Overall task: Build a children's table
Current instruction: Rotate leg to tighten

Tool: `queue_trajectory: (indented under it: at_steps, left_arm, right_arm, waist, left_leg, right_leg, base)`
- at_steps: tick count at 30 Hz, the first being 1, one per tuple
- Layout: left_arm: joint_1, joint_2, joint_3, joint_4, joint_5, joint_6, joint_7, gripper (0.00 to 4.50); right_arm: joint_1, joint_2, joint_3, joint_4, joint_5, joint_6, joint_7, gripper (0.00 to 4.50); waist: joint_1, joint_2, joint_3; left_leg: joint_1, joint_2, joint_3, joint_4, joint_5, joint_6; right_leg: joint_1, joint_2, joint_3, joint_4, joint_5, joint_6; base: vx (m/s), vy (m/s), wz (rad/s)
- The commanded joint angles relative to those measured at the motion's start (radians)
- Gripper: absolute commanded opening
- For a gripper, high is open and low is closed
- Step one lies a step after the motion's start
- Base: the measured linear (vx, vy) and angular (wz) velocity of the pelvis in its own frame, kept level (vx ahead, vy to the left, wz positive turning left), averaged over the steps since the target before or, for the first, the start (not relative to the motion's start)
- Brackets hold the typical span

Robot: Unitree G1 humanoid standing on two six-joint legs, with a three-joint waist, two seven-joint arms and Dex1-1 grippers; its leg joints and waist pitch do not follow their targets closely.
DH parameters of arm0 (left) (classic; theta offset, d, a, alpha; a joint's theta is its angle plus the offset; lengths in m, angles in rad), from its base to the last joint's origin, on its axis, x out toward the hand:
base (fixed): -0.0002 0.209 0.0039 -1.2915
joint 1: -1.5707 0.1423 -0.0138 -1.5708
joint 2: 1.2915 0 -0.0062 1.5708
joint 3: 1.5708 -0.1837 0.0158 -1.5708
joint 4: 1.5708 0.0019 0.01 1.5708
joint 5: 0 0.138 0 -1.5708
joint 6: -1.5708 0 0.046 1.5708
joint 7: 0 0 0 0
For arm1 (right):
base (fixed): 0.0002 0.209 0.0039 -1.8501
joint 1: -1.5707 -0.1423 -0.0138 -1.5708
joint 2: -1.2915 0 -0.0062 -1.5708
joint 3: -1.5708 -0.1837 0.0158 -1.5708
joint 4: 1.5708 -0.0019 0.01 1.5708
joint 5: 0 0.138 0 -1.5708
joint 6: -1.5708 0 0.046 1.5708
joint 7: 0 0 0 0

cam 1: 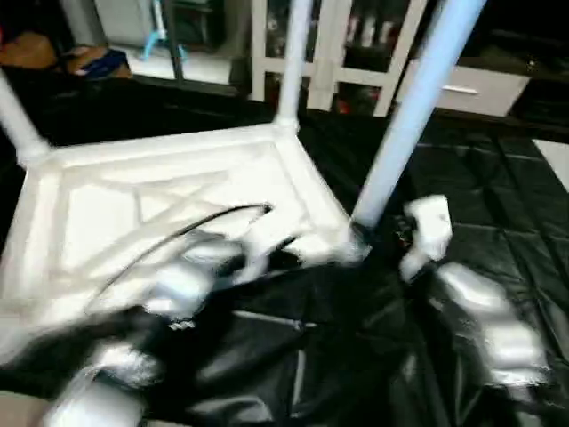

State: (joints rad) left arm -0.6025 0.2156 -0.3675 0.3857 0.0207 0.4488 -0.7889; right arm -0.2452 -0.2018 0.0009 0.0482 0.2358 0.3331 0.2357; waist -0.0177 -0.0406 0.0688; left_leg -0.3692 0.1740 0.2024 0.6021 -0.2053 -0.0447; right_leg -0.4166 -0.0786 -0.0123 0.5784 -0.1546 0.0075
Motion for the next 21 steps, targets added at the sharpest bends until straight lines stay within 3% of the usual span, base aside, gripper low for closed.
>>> queue_trajectory:
  at_steps: [1, 2, 5, 7, 10, 11, 14, 18, 19, 20, 21]
  left_arm:
    - [0.0, -0.011, 0.046, 0.064, 0.012, 0.017, 0.104, 0.0]
    - [-0.018, -0.034, 0.041, 0.093, 0.031, -0.019, 0.147, 0.0]
    - [-0.028, -0.047, 0.036, 0.101, 0.036, -0.035, 0.154, 0.0]
    - [-0.029, -0.049, 0.027, 0.094, 0.041, -0.03, 0.14, 0.0]
    - [-0.014, -0.028, 0.019, 0.078, 0.051, -0.03, 0.115, 0.0]
    - [-0.013, -0.027, 0.019, 0.078, 0.051, -0.03, 0.113, 0.0]
    - [0.007, 0.009, -0.004, 0.064, 0.045, -0.049, 0.06, 0.0]
    - [0.043, 0.068, -0.031, 0.03, 0.026, -0.123, -0.062, 0.0]
    - [0.06, 0.105, -0.049, 0.014, 0.023, -0.178, -0.129, 0.0]
    - [0.062, 0.11, -0.051, 0.012, 0.02, -0.184, -0.139, 0.0]
    - [0.081, 0.141, -0.06, -0.012, -0.001, -0.215, -0.211, 0.0]
  right_arm:
    - [0.027, 0.042, -0.142, 0.022, -0.128, 0.014, -0.313, 1.88]
    - [0.019, 0.106, -0.132, 0.015, -0.171, -0.035, -0.402, 1.87]
    - [-0.004, 0.142, -0.096, 0.043, -0.174, -0.052, -0.387, 1.86]
    - [-0.026, 0.178, -0.081, 0.085, -0.14, -0.108, -0.354, 1.86]
    - [-0.021, 0.136, -0.021, 0.061, -0.136, -0.105, -0.261, 1.86]
    - [-0.02, 0.134, -0.019, 0.059, -0.137, -0.107, -0.257, 2.42]
    - [0.003, 0.07, 0.009, 0.008, -0.162, -0.152, -0.188, 2.62]
    - [0.013, 0.0, -0.042, 0.01, -0.086, -0.15, -0.054, 3.11]
    - [0.02, -0.045, -0.053, 0.016, -0.01, -0.147, 0.087, 3.21]
    - [0.022, -0.052, -0.055, 0.014, 0.002, -0.142, 0.107, 3.21]
    - [0.038, -0.104, -0.061, -0.007, 0.091, -0.098, 0.257, 3.31]
  waist:
    - [0.003, -0.003, -0.058]
    - [0.0, -0.003, -0.061]
    - [0.005, 0.0, -0.063]
    - [0.004, 0.002, -0.063]
    - [0.004, 0.005, -0.063]
    - [0.005, 0.004, -0.064]
    - [0.008, 0.003, -0.064]
    - [0.006, 0.005, -0.064]
    - [0.007, 0.006, -0.065]
    - [0.007, 0.006, -0.065]
    - [0.008, 0.006, -0.064]
  left_leg:
    - [0.011, 0.043, -0.024, -0.086, -0.231, -0.02]
    - [0.013, 0.041, -0.022, -0.084, -0.23, -0.02]
    - [0.012, 0.04, -0.022, -0.083, -0.213, 0.002]
    - [0.009, 0.041, -0.022, -0.083, -0.206, 0.018]
    - [0.009, 0.041, -0.023, -0.083, -0.191, 0.028]
    - [0.009, 0.041, -0.023, -0.082, -0.188, 0.032]
    - [0.007, 0.042, -0.021, -0.079, -0.169, 0.047]
    - [0.008, 0.045, -0.021, -0.078, -0.173, 0.069]
    - [0.01, 0.047, -0.022, -0.079, -0.18, 0.071]
    - [0.01, 0.049, -0.023, -0.079, -0.188, 0.075]
    - [0.012, 0.05, -0.022, -0.079, -0.193, 0.08]
  right_leg:
    - [0.028, -0.045, 0.027, -0.067, -0.33, -0.177]
    - [0.023, -0.044, 0.027, -0.07, -0.322, -0.171]
    - [0.029, -0.041, 0.026, -0.063, -0.258, -0.167]
    - [0.033, -0.044, 0.025, -0.059, -0.227, -0.17]
    - [0.038, -0.042, 0.024, -0.055, -0.192, -0.179]
    - [0.039, -0.041, 0.023, -0.054, -0.183, -0.181]
    - [0.044, -0.044, 0.024, -0.053, -0.167, -0.191]
    - [0.043, -0.045, 0.025, -0.053, -0.173, -0.213]
    - [0.045, -0.047, 0.025, -0.052, -0.176, -0.219]
    - [0.045, -0.047, 0.024, -0.052, -0.178, -0.223]
    - [0.045, -0.046, 0.024, -0.052, -0.171, -0.23]
  base:
    - [0.0, 0.0, 0.0]
    - [0.0, 0.0, 0.0]
    - [0.0, 0.0, 0.0]
    - [0.0, 0.0, 0.0]
    - [0.0, 0.0, 0.0]
    - [0.0, 0.0, 0.0]
    - [0.0, 0.0, 0.0]
    - [0.0, 0.0, 0.0]
    - [0.0, 0.0, 0.0]
    - [0.0, 0.0, 0.0]
    - [0.0, 0.0, 0.0]
